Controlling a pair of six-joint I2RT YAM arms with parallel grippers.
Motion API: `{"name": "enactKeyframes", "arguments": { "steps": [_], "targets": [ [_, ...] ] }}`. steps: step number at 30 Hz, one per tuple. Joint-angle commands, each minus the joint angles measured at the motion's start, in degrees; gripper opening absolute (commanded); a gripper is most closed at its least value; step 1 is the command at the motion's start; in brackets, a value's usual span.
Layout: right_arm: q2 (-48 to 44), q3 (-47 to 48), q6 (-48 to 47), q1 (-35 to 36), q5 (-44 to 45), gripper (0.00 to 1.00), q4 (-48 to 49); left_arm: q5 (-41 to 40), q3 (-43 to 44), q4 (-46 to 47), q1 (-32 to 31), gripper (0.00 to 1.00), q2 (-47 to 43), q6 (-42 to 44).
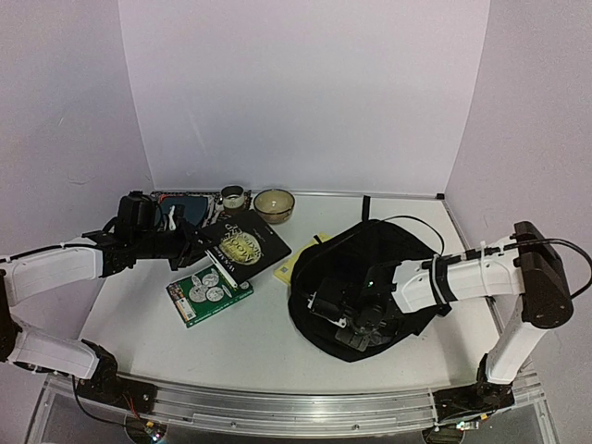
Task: Pack the student bag
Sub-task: Pick up the largest pocket of the bag from the student bag.
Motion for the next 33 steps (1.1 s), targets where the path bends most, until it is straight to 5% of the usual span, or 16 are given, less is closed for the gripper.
{"name": "enactKeyframes", "arguments": {
  "steps": [1, 5, 22, 33],
  "targets": [
    [-1.2, 2.0, -0.2, 0.2, 5.1, 0.22, -0.7, 2.8, 5.6, 8.3, 0.2, 0.00, -1.7, -0.4],
    [-6.5, 3.6, 1.4, 0.2, 7.8, 0.01, -0.8, 3.2, 6.0, 8.5, 0.3, 0.00, -2.2, -0.9],
    [-17.8, 11.1, 17.5, 0.1, 35.1, 0.00, -2.7, 6.7, 7.5, 8.9, 0.0, 0.00, -3.8, -5.9],
    [-18.2, 10.6, 22.3, 0.2, 34.0, 0.00, -1.9, 7.5, 8.7, 10.0, -8.7, 0.00, -0.3, -9.0]
  ]
}}
